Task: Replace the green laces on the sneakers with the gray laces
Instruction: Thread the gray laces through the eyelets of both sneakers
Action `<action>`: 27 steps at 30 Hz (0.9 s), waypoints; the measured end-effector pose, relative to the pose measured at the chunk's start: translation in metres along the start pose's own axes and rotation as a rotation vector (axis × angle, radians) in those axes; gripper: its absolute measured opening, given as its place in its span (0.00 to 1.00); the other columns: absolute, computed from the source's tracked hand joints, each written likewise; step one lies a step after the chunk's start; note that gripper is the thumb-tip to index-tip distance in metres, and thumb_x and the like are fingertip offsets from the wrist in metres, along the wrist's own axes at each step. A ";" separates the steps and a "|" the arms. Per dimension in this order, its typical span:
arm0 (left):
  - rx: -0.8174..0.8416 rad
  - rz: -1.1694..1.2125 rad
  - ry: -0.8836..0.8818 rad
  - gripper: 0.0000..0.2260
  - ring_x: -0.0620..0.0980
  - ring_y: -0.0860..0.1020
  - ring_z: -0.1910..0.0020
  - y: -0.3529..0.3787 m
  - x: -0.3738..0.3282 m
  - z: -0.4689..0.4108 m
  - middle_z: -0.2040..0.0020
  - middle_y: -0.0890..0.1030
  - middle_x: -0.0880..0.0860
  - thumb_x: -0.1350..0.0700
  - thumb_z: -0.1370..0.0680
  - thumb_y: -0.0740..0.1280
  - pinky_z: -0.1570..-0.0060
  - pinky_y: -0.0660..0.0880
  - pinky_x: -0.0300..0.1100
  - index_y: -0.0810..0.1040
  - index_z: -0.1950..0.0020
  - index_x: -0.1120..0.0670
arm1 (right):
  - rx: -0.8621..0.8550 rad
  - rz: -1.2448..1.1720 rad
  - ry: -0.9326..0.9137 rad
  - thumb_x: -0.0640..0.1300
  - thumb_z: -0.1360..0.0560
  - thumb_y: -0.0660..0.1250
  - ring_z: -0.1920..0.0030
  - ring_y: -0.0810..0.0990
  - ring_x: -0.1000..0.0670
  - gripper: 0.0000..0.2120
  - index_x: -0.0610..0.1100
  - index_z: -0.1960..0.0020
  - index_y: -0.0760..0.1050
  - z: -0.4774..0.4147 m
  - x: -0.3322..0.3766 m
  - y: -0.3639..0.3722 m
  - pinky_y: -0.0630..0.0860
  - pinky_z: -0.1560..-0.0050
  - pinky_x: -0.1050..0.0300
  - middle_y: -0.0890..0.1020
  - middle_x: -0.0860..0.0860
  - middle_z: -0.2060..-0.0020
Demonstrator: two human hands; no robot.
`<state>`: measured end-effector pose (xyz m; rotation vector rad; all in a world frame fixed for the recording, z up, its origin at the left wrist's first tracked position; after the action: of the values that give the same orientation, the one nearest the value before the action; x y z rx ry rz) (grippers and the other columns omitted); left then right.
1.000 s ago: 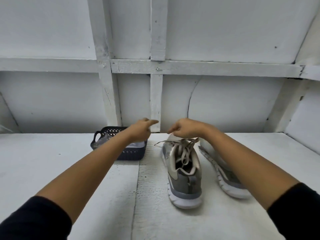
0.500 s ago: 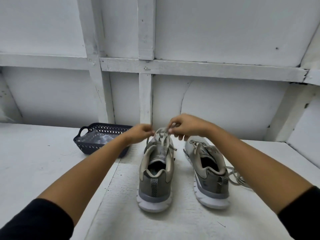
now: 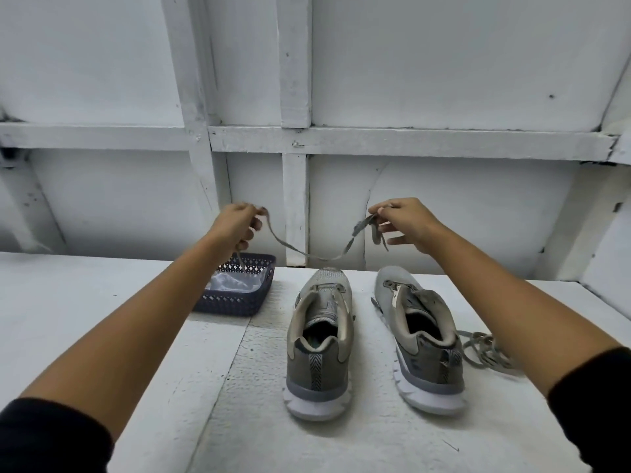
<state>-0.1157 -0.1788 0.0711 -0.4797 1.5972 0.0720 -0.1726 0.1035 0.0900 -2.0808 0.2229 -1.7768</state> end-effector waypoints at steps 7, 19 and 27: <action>0.447 -0.687 0.281 0.27 0.56 0.68 0.34 0.063 -0.014 0.020 0.32 0.67 0.59 0.44 0.24 0.65 0.32 0.65 0.51 0.61 0.27 0.43 | 0.237 -0.128 -0.082 0.35 0.22 0.60 0.59 0.80 0.53 0.09 0.44 0.49 0.77 0.010 0.018 0.022 0.75 0.55 0.56 0.80 0.50 0.60; 0.335 -0.436 0.378 0.06 0.50 0.71 0.44 0.069 -0.028 0.007 0.44 0.76 0.56 0.54 0.23 0.67 0.41 0.65 0.44 0.80 0.54 0.56 | 0.262 -0.220 -0.044 0.44 0.21 0.62 0.59 0.81 0.48 0.09 0.41 0.57 0.75 0.008 0.001 0.030 0.78 0.50 0.49 0.80 0.46 0.61; 0.369 -0.327 0.409 0.06 0.48 0.73 0.48 0.071 -0.032 0.011 0.49 0.76 0.52 0.56 0.21 0.64 0.52 0.67 0.37 0.77 0.48 0.57 | 0.276 -0.465 0.081 0.43 0.18 0.54 0.74 0.79 0.51 0.12 0.42 0.57 0.70 0.013 -0.002 0.046 0.77 0.72 0.59 0.80 0.46 0.72</action>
<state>-0.1292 -0.1022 0.0843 -0.4775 1.8542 -0.5928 -0.1542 0.0647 0.0682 -1.9672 -0.4978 -2.0106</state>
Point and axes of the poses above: each hand's wrist, its own z-axis away from the middle knuckle, its own y-axis out of the palm, x = y × z, the point moved 5 cm from there along -z, towards the middle knuckle
